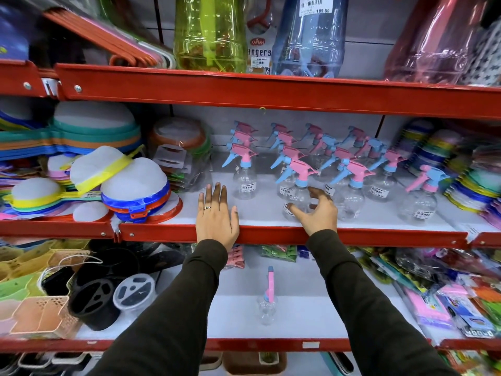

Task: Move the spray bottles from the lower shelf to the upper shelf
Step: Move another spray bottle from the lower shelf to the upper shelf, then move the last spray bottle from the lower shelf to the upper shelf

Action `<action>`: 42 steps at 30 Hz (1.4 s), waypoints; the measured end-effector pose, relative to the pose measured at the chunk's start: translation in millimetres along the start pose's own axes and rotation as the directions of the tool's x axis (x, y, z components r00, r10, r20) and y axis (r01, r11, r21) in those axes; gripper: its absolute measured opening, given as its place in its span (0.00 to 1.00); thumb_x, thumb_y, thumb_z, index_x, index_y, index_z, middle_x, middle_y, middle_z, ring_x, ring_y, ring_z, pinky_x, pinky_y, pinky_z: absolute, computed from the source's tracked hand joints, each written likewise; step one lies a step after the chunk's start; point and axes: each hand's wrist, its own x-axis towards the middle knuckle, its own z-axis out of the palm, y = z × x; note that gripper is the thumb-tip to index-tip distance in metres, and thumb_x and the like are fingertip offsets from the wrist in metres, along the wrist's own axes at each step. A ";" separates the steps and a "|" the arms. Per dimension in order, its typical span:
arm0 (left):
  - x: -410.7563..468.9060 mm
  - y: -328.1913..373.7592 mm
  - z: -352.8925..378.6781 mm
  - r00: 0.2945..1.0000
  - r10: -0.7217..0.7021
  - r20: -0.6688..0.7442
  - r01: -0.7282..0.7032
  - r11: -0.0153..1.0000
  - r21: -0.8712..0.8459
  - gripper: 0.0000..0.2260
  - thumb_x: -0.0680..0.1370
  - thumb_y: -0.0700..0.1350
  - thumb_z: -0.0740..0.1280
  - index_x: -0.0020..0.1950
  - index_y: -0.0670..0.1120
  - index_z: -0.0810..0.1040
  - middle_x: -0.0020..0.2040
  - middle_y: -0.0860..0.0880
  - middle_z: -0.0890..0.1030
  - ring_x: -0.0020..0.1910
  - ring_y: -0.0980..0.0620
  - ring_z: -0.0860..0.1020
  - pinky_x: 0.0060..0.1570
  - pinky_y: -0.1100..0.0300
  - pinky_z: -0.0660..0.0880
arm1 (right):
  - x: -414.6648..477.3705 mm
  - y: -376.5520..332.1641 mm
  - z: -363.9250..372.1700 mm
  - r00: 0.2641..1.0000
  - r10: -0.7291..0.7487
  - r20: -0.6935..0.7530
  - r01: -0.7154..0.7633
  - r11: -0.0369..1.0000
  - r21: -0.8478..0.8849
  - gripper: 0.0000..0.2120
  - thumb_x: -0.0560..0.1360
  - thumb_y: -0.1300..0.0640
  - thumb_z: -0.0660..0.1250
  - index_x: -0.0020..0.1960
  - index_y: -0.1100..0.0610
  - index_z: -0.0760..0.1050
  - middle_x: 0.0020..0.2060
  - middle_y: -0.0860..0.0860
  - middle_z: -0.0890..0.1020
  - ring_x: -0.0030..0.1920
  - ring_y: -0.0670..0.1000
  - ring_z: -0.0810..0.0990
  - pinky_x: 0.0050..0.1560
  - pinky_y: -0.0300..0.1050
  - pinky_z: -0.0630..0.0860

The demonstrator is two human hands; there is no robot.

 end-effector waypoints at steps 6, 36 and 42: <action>-0.3 0.0 -0.3 1.000 -0.004 0.007 0.004 1.000 0.003 0.31 0.80 0.53 0.44 0.79 0.38 0.58 0.80 0.40 0.60 0.81 0.42 0.51 0.79 0.48 0.44 | -4.6 -0.4 -1.0 1.000 0.016 0.005 -0.016 1.000 0.007 0.36 0.66 0.45 0.79 0.69 0.53 0.71 0.65 0.54 0.76 0.61 0.55 0.77 0.63 0.48 0.76; -1.6 -54.7 -7.5 0.999 0.041 -0.003 -0.041 0.996 0.080 0.27 0.82 0.52 0.50 0.78 0.41 0.61 0.79 0.40 0.62 0.80 0.42 0.54 0.79 0.44 0.48 | -175.0 142.5 97.5 0.701 0.533 0.473 -0.465 0.845 -0.265 0.38 0.63 0.54 0.82 0.69 0.58 0.71 0.63 0.56 0.74 0.59 0.59 0.78 0.63 0.48 0.75; -0.4 -57.8 -1.1 0.999 0.028 -0.023 -0.025 0.995 0.092 0.28 0.82 0.53 0.49 0.79 0.41 0.59 0.80 0.41 0.59 0.81 0.43 0.51 0.79 0.45 0.46 | -180.8 151.1 115.8 0.771 0.528 0.355 -0.475 0.849 -0.231 0.30 0.64 0.54 0.81 0.62 0.55 0.73 0.54 0.53 0.77 0.56 0.59 0.79 0.59 0.46 0.75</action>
